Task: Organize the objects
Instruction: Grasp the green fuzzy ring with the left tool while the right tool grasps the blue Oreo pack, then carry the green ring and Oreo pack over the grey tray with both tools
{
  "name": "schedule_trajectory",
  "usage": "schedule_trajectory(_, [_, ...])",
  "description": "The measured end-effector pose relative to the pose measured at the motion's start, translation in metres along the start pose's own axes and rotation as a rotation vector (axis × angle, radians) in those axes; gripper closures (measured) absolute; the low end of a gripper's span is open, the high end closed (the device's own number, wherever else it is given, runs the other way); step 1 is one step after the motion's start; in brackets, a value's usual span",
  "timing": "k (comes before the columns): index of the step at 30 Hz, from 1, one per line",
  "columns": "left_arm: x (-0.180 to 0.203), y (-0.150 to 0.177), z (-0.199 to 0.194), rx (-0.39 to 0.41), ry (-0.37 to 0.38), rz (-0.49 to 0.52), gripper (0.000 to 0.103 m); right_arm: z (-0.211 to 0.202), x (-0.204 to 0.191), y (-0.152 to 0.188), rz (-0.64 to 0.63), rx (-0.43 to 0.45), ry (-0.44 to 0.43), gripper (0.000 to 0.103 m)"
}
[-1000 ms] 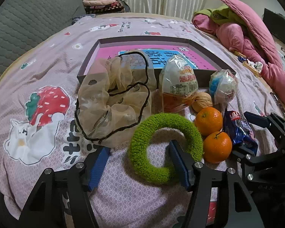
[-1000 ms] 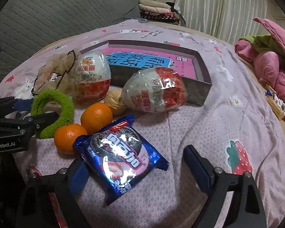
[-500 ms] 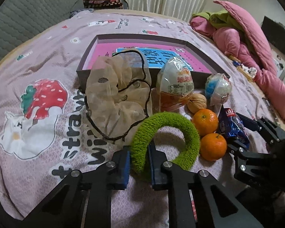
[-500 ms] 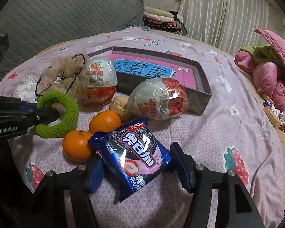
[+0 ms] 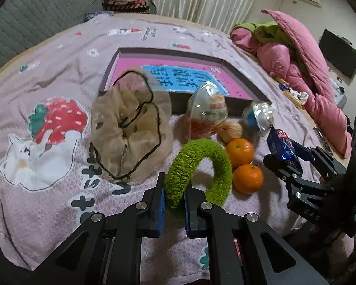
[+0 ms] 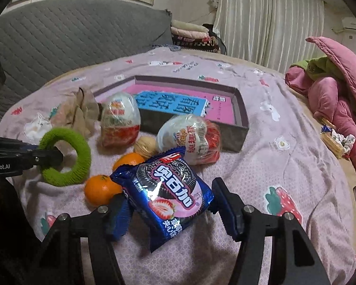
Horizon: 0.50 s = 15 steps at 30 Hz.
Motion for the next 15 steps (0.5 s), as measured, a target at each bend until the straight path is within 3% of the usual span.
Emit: schedule_trajectory(15, [0.014,-0.019,-0.029,0.095,-0.002,0.038,0.091,-0.02,-0.008,-0.014,0.031,0.079,-0.063,0.041])
Point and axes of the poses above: each gripper's, at about its wrist camera, not at the fingertips, and z roughly the way its jaws point, x to its right, y to its underside, the point moved 7 cm from there along z, roughly the way its jaws point, and after that the axes turned 10 degrees about z, right-handed, at the moved point
